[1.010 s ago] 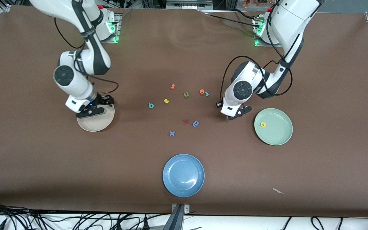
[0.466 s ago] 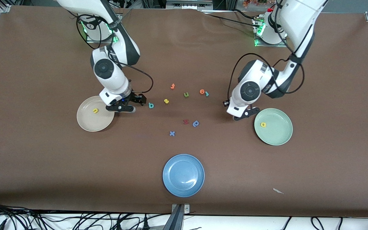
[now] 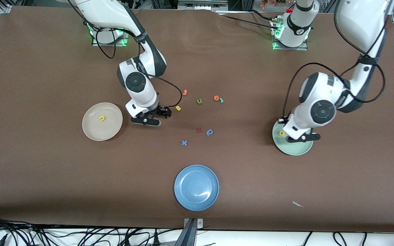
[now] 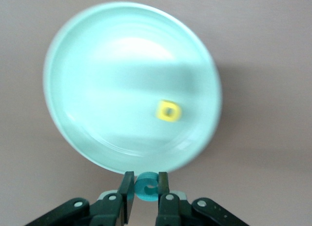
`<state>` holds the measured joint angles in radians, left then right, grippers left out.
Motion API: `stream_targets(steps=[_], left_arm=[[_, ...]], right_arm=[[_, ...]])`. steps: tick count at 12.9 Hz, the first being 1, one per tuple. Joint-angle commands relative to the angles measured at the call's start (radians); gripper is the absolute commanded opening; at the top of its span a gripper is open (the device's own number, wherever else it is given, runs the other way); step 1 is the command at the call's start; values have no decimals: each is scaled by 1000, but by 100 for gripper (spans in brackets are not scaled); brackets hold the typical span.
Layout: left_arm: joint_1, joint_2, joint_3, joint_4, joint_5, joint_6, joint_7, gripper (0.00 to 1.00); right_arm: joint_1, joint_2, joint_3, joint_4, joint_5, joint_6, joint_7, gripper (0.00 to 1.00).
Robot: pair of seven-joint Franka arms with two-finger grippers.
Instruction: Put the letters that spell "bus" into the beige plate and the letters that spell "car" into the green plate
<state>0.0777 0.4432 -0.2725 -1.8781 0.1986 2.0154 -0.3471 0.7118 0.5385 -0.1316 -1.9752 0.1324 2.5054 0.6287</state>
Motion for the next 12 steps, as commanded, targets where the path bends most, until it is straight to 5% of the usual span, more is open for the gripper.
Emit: stream_targets(steps=[1,2,3,4,5,9,12], left_arm=[[33,48,-11,10,44,28,92,25],[36,72,-13,5,44,45,111,29],[37,83,-13,5,42,45,112,49],[36,83,-14,5,38,45,112,87],[36,80,-19,5,27,40,111,98],[31,49,-88,5,-108,6,-27,96],[25,46,-177,2,-133,8,-313,94]], right_arm=[[20,31,-5,32,1,-10,19,99],[31,43,-5,32,1,-7,19,99],[35,49,-5,32,3,-3,20,99],[40,49,-5,30,3,-3,20,93],[41,49,-5,27,3,-2,20,86],[49,46,-5,21,3,0,19,51],[49,43,-5,21,3,0,20,43]])
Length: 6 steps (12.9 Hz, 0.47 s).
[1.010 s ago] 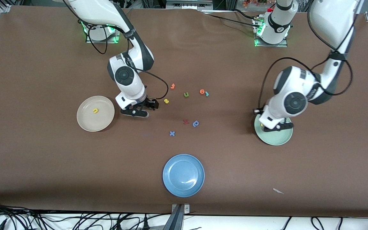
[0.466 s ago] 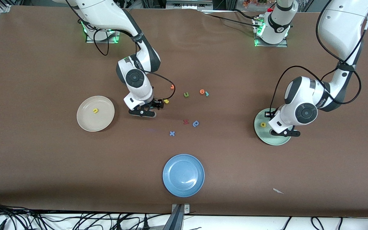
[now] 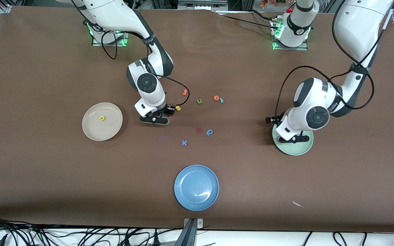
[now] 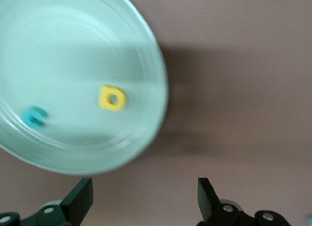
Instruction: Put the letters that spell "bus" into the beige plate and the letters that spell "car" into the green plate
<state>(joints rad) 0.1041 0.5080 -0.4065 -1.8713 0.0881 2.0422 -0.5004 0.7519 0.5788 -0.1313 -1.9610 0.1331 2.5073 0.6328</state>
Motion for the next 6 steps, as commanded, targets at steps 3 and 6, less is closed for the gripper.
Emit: stream_targets(steps=[3,6], left_arm=[[-12,-9,-155,-9,-34,-10,-430,85],[-88,-5,-169,-32,-73,56,-604,86]], right_arm=[[9,3,-5,5,2,-1,16,26],[9,0,-5,5,3,-2,16,19]])
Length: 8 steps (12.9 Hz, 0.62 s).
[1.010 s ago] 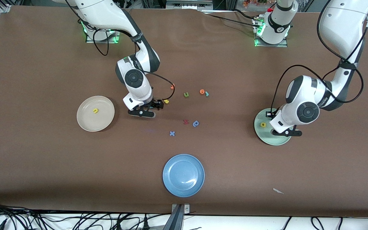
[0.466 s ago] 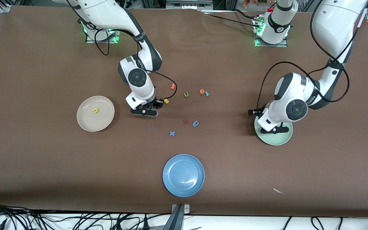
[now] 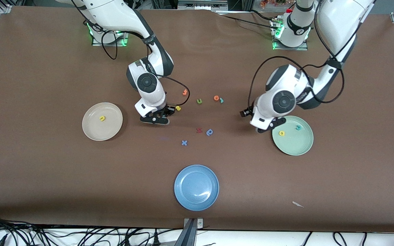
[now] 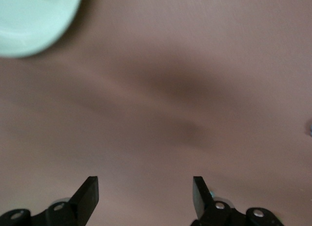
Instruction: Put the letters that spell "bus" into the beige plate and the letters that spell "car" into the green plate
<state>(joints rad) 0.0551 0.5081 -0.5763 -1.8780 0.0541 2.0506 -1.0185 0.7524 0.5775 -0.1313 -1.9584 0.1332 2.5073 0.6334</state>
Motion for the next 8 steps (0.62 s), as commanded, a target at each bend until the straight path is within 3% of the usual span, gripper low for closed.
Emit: stream_targets(steps=[1,3,5,8], left_arm=[[-58,-3,1,-53,-39,104,-135,86],[-93,7,0,-107,-48,216,-205,86],[-132,32,3,-141,-45,316,-277,85],[-162,69,1,-153,-45,371,-296,62]], right_arm=[[7,-5,-8,9,3,-11,2,19],[-5,-40,-17,19,2,-74,-24,15],[-5,-80,-72,24,2,-160,-117,13],[-4,-134,-177,-11,0,-240,-309,13]])
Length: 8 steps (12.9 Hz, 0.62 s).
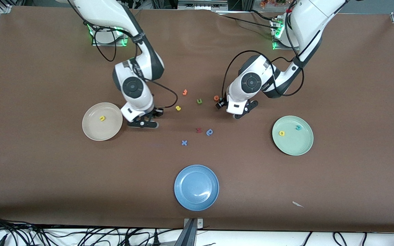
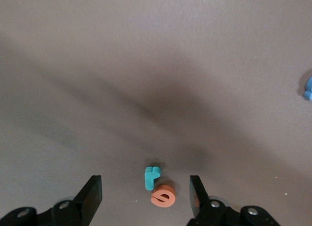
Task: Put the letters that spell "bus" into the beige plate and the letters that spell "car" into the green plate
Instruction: 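Place the teal a on the cream plate while the left gripper reaches the teal r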
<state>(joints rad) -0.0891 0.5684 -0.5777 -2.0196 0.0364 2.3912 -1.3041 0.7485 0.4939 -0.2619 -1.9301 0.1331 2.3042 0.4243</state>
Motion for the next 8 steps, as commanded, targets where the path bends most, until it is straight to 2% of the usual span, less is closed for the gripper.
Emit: stream_targets(steps=[1,2,3,7,8], left_arm=[[-29,8,5,-27,-27,51,-11,56],[-29,11,6,-36,-26,62,-11,53],[-29,16,6,-37,-24,75,-12,42],[-32,48,7,-36,-26,120,-12,40],[-29,50,7,-36,-24,121,-11,39]], right_arm=[[0,-73,-80,-67,-1,-37,-167,13],[0,-93,-118,-97,-3,-37,-244,13],[0,-109,-158,-127,-3,-31,-318,13],[0,-158,-270,-217,-4,0,-542,13],[0,-156,-283,-242,-4,42,-571,19]])
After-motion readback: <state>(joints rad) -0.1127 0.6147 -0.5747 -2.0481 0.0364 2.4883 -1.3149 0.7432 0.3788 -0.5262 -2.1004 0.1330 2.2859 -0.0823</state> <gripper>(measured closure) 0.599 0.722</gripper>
